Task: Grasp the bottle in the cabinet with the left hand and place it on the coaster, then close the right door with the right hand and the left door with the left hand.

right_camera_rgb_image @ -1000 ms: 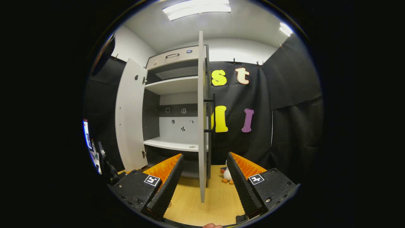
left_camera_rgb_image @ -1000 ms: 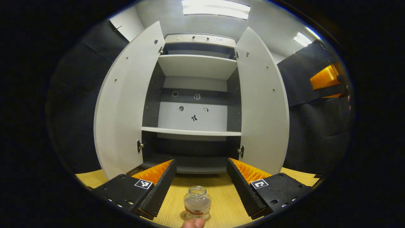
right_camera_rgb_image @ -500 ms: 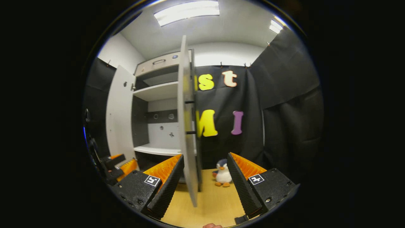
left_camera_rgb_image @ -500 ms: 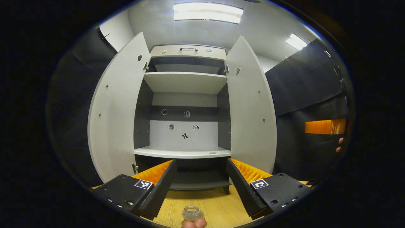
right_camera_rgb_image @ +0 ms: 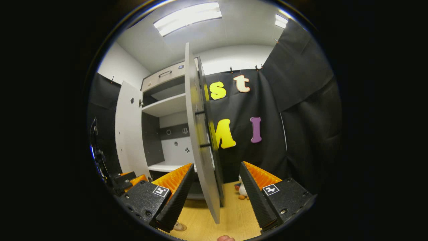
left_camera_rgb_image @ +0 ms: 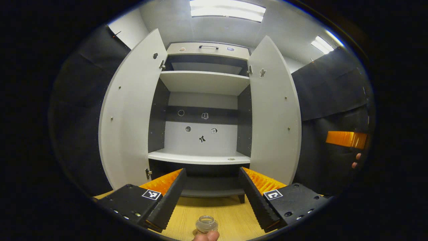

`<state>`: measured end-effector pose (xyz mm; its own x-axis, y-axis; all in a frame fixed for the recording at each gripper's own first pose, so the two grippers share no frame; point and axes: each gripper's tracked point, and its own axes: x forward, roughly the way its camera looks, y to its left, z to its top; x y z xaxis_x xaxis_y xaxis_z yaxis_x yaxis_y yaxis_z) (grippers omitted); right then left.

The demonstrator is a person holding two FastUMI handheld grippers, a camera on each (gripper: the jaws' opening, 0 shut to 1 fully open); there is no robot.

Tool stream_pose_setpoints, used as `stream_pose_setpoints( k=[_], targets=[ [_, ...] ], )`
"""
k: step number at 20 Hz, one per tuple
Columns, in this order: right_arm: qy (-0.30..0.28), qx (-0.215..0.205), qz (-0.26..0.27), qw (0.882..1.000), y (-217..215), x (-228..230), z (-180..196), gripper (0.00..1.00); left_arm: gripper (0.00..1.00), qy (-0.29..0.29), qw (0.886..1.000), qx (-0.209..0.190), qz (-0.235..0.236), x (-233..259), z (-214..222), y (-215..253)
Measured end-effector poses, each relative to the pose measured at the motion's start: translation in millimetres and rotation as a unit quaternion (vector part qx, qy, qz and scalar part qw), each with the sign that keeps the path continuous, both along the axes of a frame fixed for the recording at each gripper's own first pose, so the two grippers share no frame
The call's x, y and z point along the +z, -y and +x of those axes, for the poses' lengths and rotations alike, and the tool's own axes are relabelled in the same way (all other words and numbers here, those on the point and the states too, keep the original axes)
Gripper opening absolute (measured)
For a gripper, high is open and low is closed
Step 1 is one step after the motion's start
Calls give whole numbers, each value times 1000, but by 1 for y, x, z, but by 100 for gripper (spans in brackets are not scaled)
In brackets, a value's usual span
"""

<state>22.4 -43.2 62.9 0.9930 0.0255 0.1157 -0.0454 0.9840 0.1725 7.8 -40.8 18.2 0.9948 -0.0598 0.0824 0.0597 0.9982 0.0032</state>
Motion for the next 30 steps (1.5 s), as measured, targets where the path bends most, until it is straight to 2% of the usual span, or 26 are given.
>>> stream_pose_setpoints(
  k=[6, 10, 15, 21, 26, 30],
  targets=[
    [25, 26, -10, 999, 19, 52, 43, 83, 95, -13, 1000, 12, -3, -12, -15, -5],
    [47, 17, -44, 998, 24, 82, 76, 83, 95, -30, 999, 11, -8, -22, -24, -8],
    [31, 2, -32, 999, 32, 88, 108, 83, 95, -33, 999, 22, 6, -27, -28, -15],
    [26, -1, -23, 999, 31, 87, 116, 82, 95, -34, 999, 10, 13, -33, -27, -7],
    [24, 9, -86, 996, 3, 93, 112, 81, 95, -46, 999, 8, -10, -42, -27, -7],
    [9, 56, -62, 996, -38, 88, 114, 81, 95, -52, 999, 13, -7, -48, -32, -14]
  ],
)
